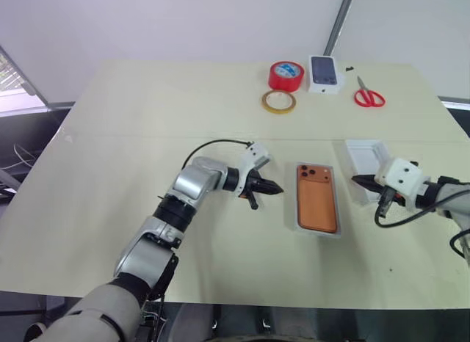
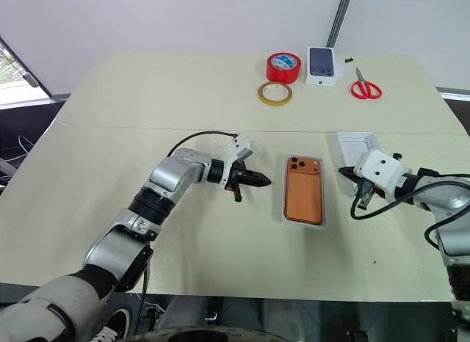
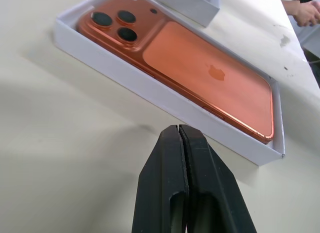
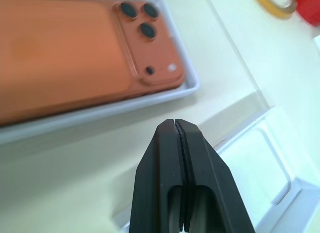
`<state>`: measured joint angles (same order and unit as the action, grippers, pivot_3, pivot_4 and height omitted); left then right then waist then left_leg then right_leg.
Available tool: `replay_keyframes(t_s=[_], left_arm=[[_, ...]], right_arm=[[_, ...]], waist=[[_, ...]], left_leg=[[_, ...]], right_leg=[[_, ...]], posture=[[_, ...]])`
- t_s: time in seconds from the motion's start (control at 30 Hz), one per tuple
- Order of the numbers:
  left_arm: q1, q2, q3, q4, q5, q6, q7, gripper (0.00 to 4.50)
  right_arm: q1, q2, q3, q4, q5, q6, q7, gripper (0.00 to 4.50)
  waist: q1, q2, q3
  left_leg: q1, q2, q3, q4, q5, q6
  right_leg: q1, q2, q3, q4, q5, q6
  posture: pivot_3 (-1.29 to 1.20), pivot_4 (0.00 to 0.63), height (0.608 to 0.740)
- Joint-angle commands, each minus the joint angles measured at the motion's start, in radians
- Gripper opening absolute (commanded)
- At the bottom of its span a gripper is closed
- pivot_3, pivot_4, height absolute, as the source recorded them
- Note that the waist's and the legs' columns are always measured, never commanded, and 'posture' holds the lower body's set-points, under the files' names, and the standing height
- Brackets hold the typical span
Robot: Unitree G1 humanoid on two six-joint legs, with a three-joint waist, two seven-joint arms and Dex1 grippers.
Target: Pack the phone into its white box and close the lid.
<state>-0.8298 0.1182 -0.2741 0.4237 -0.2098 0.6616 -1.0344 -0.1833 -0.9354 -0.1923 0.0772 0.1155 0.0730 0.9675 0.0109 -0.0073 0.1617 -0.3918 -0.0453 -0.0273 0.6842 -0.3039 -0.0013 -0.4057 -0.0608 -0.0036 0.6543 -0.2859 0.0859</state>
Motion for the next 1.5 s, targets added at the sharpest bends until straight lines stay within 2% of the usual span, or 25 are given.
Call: replay_keyframes(t_s=[0.03,0.13,0.2,0.23,0.27,0.33,0.4,0.47,0.63,0.73,0.83,1.07,1.5], left_arm=[[0.01,0.017,0.08,-0.075,-0.035,-0.087,0.033,1.41],[0.075,0.093,0.11,-0.141,-0.036,-0.251,-0.028,2.79],[0.104,0.127,0.112,-0.156,-0.041,-0.321,-0.064,3.93],[0.112,0.142,0.113,-0.158,-0.042,-0.331,-0.072,4.35],[0.126,0.157,0.117,-0.167,-0.05,-0.354,-0.093,4.44],[0.157,0.187,0.124,-0.187,-0.053,-0.436,-0.128,4.44],[0.194,0.216,0.142,-0.185,-0.053,-0.568,-0.164,4.44],[0.213,0.234,0.149,-0.173,-0.064,-0.626,-0.192,4.44],[0.239,0.267,0.154,-0.164,-0.083,-0.723,-0.263,4.44],[0.263,0.279,0.165,-0.17,-0.095,-0.774,-0.281,4.44],[0.282,0.286,0.171,-0.166,-0.099,-0.826,-0.29,4.44],[0.339,0.292,0.168,-0.176,-0.097,-0.897,-0.277,4.44],[0.389,0.29,0.157,-0.208,-0.069,-0.977,-0.224,4.44]], right_arm=[[-0.072,0.026,-0.03,0.006,0.079,0.133,-0.024,1.4],[-0.106,0.073,-0.051,-0.011,0.088,0.235,-0.126,2.8],[-0.101,0.091,-0.061,-0.023,0.077,0.29,-0.183,3.94],[-0.096,0.099,-0.064,-0.031,0.068,0.313,-0.213,4.35],[-0.087,0.11,-0.07,-0.049,0.063,0.357,-0.251,4.45],[-0.065,0.133,-0.076,-0.093,0.044,0.438,-0.333,4.45],[-0.048,0.148,-0.059,-0.173,0.063,0.587,-0.368,4.45],[-0.058,0.153,-0.047,-0.22,0.072,0.68,-0.39,4.45],[-0.125,0.111,-0.006,-0.25,0.102,0.935,-0.377,4.45],[-0.238,0.084,0.015,-0.244,0.181,1.196,-0.339,4.45],[-0.322,0.042,0.066,-0.236,0.218,1.326,-0.314,4.45],[-0.458,-0.007,0.199,-0.139,0.256,1.441,-0.287,4.45],[-0.591,-0.03,0.367,0.096,0.215,1.338,-0.253,4.45]], waist=[[0.001,0.0,0.0],[-0.006,0.0,0.0],[-0.001,0.001,0.0],[0.0,0.001,0.0],[0.003,0.001,0.0],[0.005,0.001,-0.001],[0.003,0.001,-0.001],[0.001,0.001,0.0],[-0.001,0.002,-0.001],[-0.006,0.003,-0.001],[-0.004,0.003,-0.001],[0.0,0.003,-0.001],[0.0,0.003,-0.001]], left_leg=[[0.0,0.0,0.0,0.0,0.0,0.0],[0.0,0.001,0.0,-0.001,0.001,-0.001],[0.0,0.001,0.0,-0.002,0.001,-0.003],[0.0,0.001,0.0,-0.002,0.002,-0.003],[0.0,0.001,0.0,-0.002,0.002,-0.003],[-0.001,0.001,0.0,-0.001,0.001,-0.003],[-0.001,0.001,0.0,-0.001,0.001,-0.002],[-0.002,0.001,0.0,-0.002,0.001,-0.002],[-0.001,0.001,0.0,-0.002,-0.002,0.003],[-0.001,0.001,0.0,-0.001,-0.003,0.004],[-0.001,0.001,0.0,-0.002,-0.003,0.005],[-0.002,0.001,0.0,-0.002,-0.004,0.007],[-0.002,0.001,0.0,-0.002,-0.004,0.007]], right_leg=[[0.0,0.0,0.0,0.0,0.0,0.0],[-0.001,0.0,0.0,0.0,0.0,0.0],[-0.002,0.0,0.0,0.001,0.0,0.0],[-0.002,0.0,0.0,0.001,0.0,0.0],[-0.002,0.0,0.0,0.001,0.0,0.0],[-0.002,0.0,0.0,0.001,0.0,0.0],[-0.002,-0.001,0.0,0.0,0.0,0.0],[-0.003,-0.001,0.0,0.0,0.0,0.0],[-0.002,-0.001,0.0,0.001,0.0,-0.001],[-0.003,-0.001,0.0,0.001,0.0,-0.001],[-0.003,-0.001,0.0,0.001,0.0,-0.001],[-0.003,-0.001,0.0,0.0,0.0,-0.001],[-0.003,-0.001,0.0,-0.001,0.0,-0.001]], posture=[[0.0,0.15,0.74],[0.0,0.15,0.74],[0.0,0.15,0.74],[0.0,0.15,0.74],[0.0,0.15,0.74],[0.0,0.15,0.74],[0.0,0.15,0.74],[0.0,0.15,0.74],[0.0,0.15,0.74],[0.0,0.15,0.74],[0.0,0.15,0.74],[0.0,0.15,0.74],[0.0,0.15,0.74]])
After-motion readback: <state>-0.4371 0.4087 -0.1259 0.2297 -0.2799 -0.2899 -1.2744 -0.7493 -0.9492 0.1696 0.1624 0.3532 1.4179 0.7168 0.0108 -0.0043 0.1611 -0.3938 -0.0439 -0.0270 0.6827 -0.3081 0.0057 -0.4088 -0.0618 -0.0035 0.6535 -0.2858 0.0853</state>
